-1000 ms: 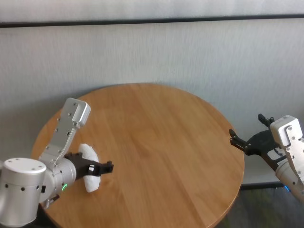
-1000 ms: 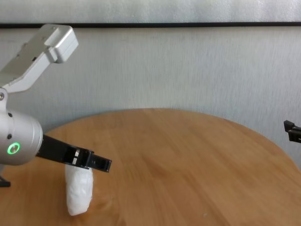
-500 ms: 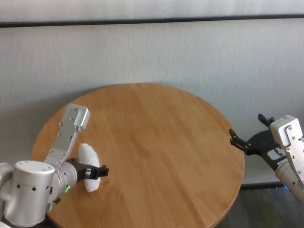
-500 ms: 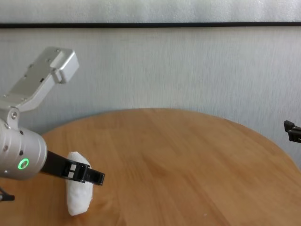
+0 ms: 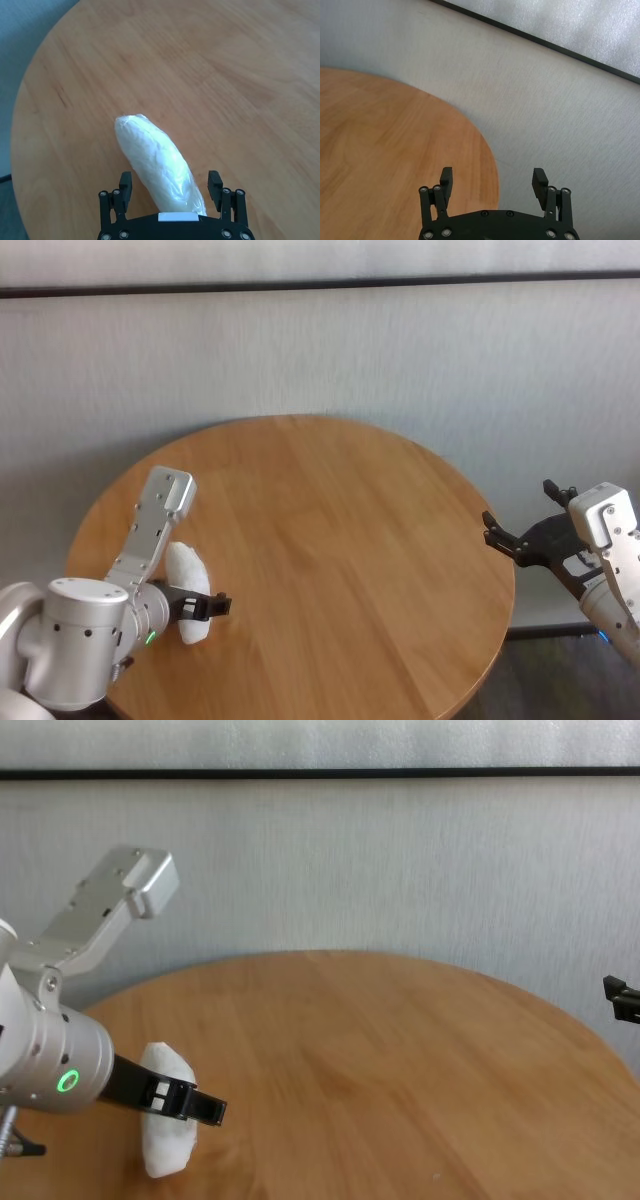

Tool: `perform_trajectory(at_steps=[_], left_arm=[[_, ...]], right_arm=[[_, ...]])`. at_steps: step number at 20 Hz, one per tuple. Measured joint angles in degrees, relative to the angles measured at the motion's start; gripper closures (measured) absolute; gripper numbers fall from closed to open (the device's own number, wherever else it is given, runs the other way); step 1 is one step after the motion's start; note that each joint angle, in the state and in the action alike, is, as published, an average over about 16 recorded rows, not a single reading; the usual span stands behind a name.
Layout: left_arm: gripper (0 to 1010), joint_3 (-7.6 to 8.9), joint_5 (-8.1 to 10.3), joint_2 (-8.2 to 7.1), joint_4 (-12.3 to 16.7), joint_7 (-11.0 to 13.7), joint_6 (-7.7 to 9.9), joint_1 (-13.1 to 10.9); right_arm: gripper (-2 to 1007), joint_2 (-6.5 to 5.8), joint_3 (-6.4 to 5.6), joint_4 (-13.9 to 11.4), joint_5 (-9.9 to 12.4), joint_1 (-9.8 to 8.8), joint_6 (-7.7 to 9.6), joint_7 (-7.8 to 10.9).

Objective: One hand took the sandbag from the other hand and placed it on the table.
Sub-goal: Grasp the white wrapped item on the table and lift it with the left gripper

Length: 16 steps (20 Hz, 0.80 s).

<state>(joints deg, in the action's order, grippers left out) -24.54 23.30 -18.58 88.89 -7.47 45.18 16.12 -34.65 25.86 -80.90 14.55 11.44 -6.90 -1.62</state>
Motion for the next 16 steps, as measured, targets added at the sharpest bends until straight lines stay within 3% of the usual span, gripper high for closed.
perform_trajectory(at_steps=[8, 16], left_arm=[[8, -0.9, -1.97, 0.31, -2.7, 0.8, -2.46, 1.1], [8, -1.56, -3.03, -0.07, -3.2, 1.6, -4.35, 1.3]], right_arm=[[4, 0.0, 0.0, 0.0, 0.0, 0.0, 0.0, 0.0], [4, 0.0, 0.0, 0.0, 0.0, 0.0, 0.0, 0.0]])
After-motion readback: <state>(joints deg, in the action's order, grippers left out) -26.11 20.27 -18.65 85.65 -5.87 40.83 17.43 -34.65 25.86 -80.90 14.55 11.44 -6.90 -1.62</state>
